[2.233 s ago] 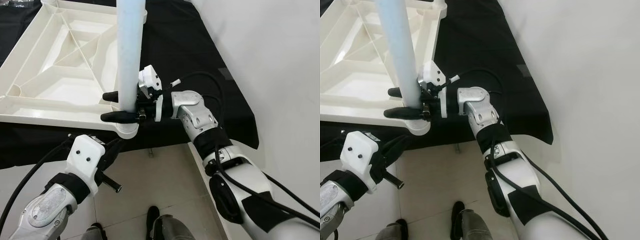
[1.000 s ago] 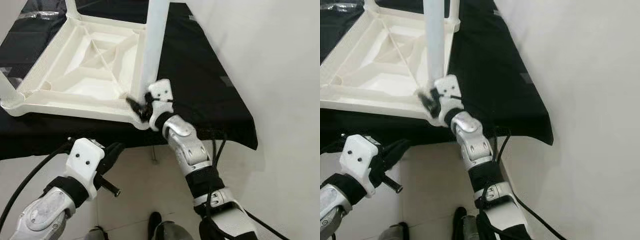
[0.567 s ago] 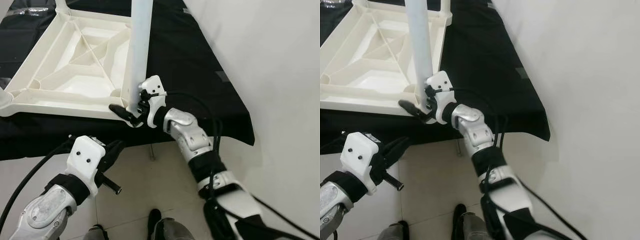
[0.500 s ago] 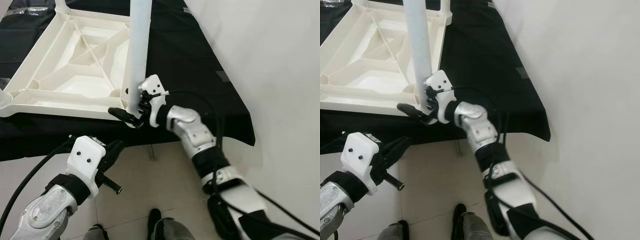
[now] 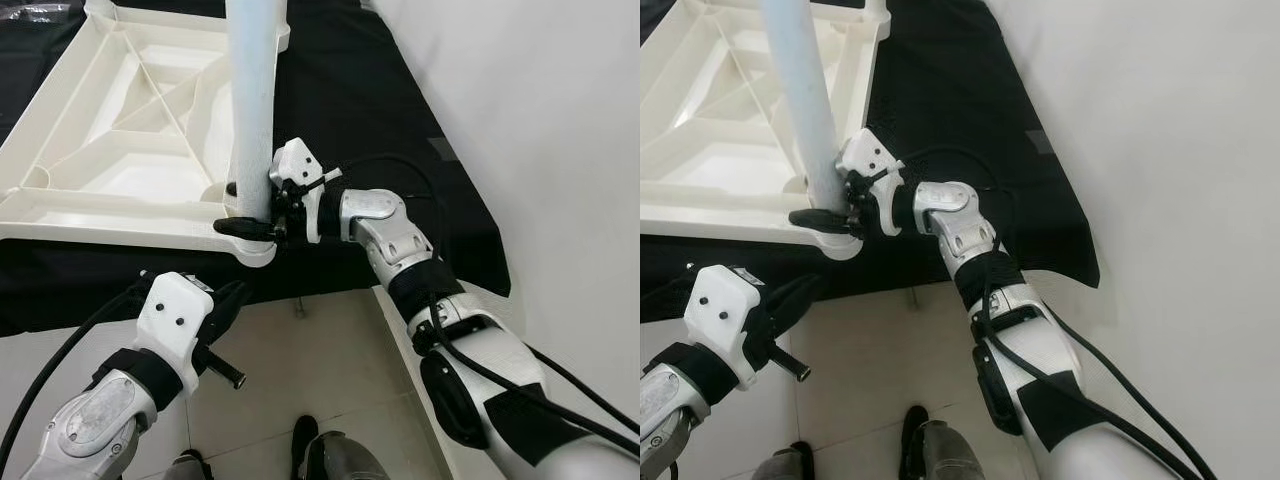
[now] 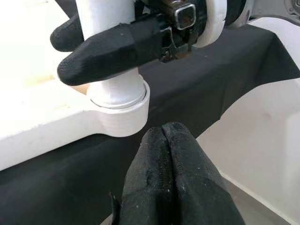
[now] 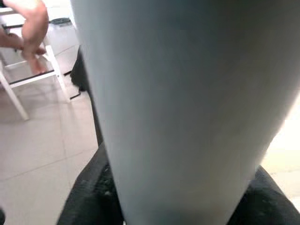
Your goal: Building children table
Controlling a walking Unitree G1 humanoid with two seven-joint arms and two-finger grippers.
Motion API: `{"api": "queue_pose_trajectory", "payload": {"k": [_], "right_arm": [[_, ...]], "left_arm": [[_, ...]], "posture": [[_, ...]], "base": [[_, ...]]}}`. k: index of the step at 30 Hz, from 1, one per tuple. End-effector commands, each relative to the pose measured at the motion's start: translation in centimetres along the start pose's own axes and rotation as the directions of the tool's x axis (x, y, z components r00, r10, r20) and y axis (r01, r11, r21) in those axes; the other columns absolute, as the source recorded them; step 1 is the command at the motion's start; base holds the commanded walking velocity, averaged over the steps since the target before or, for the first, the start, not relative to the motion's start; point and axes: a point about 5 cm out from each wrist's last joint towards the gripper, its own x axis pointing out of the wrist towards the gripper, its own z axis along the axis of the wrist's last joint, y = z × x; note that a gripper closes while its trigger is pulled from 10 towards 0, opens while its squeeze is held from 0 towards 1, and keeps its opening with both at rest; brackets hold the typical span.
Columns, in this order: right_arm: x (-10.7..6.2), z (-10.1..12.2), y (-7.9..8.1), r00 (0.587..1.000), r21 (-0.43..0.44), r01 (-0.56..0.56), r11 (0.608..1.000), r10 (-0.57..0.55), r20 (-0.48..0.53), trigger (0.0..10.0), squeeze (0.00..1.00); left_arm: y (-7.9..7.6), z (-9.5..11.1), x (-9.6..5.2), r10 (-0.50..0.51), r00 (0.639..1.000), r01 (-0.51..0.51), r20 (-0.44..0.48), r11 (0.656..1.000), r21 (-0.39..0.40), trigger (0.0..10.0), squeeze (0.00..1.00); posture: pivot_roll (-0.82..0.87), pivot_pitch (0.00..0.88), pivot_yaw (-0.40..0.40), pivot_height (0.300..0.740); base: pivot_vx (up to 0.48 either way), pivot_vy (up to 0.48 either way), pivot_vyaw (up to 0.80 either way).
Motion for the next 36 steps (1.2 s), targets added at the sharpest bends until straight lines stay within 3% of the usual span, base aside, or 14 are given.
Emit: {"api": "queue_pose_trajectory", "payload": {"k": [1,8,16,17,20,21,24,25,28,31,33,34,35,36], "right_arm": [[-0.3,-0.2,-0.2,0.999,-0.013,-0.005,1.0,0.005,-0.032,0.0,0.0],[-1.4,-0.7,-0.6,0.999,-0.002,-0.001,1.0,0.001,-0.037,0.0,0.0],[-2.2,-3.3,-0.8,0.962,0.086,0.267,0.96,-0.261,-0.077,0.0,0.0],[-2.9,-4.2,-1.5,0.773,0.127,0.634,0.763,-0.627,-0.094,0.0,0.0],[-1.9,-5.8,1.5,0.734,0.196,0.679,0.708,-0.665,-0.141,0.0,0.0],[-1.5,-6.7,4.1,0.68,0.225,0.732,0.643,-0.71,-0.183,0.0,0.0],[-1.5,-6.7,4.1,0.68,0.225,0.732,0.643,-0.71,-0.183,0.0,0.0],[-0.8,-7.0,6.0,0.678,0.267,0.733,0.626,-0.707,-0.201,0.0,0.0],[0.0,-6.6,5.9,0.72,0.283,0.69,0.666,-0.671,-0.178,0.0,0.0],[0.6,-5.4,3.4,0.743,0.252,0.666,0.702,-0.657,-0.13,0.0,0.0],[1.2,-4.0,2.1,0.777,0.213,0.625,0.751,-0.624,-0.08,10.0,0.0],[1.4,-3.5,1.9,0.802,0.21,0.591,0.779,-0.596,-0.048,10.0,0.0],[1.4,-3.0,1.5,0.819,0.206,0.565,0.799,-0.574,-0.024,10.0,0.18],[1.5,-2.6,1.3,0.836,0.215,0.536,0.816,-0.549,0.001,10.0,1.0]], "left_arm": [[-0.3,-0.1,-0.4,-0.008,1.0,0.008,-0.017,1.0,0.002,10.0,0.0],[-0.3,-0.2,-0.4,-0.011,1.0,0.011,-0.02,1.0,-0.002,10.0,0.0],[-0.5,-0.3,-0.4,-0.018,1.0,0.018,-0.021,1.0,-0.01,10.0,0.0],[-0.4,-0.3,-0.5,-0.018,1.0,0.018,-0.023,1.0,-0.01,10.0,0.0],[-0.4,-0.3,-0.5,-0.018,1.0,0.018,-0.025,1.0,-0.01,10.0,0.0],[-0.2,-0.3,-0.6,-0.017,0.999,0.017,-0.027,1.0,-0.01,10.0,0.0],[-0.2,-0.3,-0.6,-0.017,0.999,0.017,-0.027,1.0,-0.01,10.0,0.0],[-0.2,-0.3,-0.5,-0.017,0.999,0.017,-0.029,1.0,-0.01,10.0,0.0],[-0.2,-0.3,-0.3,-0.02,0.999,0.02,-0.025,1.0,-0.011,10.0,0.0],[-0.2,-0.4,-0.1,-0.021,1.0,0.021,-0.019,1.0,-0.009,10.0,0.0],[-0.1,-0.3,-0.1,-0.017,1.0,0.017,-0.016,1.0,-0.003,10.0,0.0],[-0.1,-0.3,-0.1,-0.015,1.0,0.015,-0.014,1.0,-0.001,10.0,0.0],[-0.1,-0.3,0.0,-0.013,1.0,0.013,-0.013,1.0,0.001,10.0,0.0],[-0.1,-0.2,0.0,-0.013,1.0,0.013,-0.013,1.0,0.002,10.0,0.0]], "posture": [[0.17,0.317,-0.184,0.74],[0.15,0.313,-0.184,0.74],[0.13,0.329,-0.186,0.74],[0.13,0.334,-0.187,0.74],[0.13,0.344,-0.177,0.74],[0.12,0.349,-0.165,0.74],[0.12,0.349,-0.165,0.74],[0.11,0.339,-0.159,0.74],[0.12,0.324,-0.17,0.74],[0.12,0.318,-0.179,0.74],[0.13,0.314,-0.18,0.74],[0.13,0.313,-0.18,0.74],[0.14,0.312,-0.179,0.74],[0.14,0.312,-0.179,0.74]], "base": [[0.0,0.0,0.0],[0.0,0.0,0.0],[0.0,0.0,0.0],[0.0,0.0,0.0],[0.0,0.0,0.0],[0.0,0.0,0.0],[0.0,0.0,0.0],[0.0,0.0,0.0],[0.0,0.0,0.0],[0.0,0.0,0.0],[0.0,0.0,0.0],[0.0,0.0,0.0],[0.0,0.0,0.0],[0.0,0.0,0.0]]}}
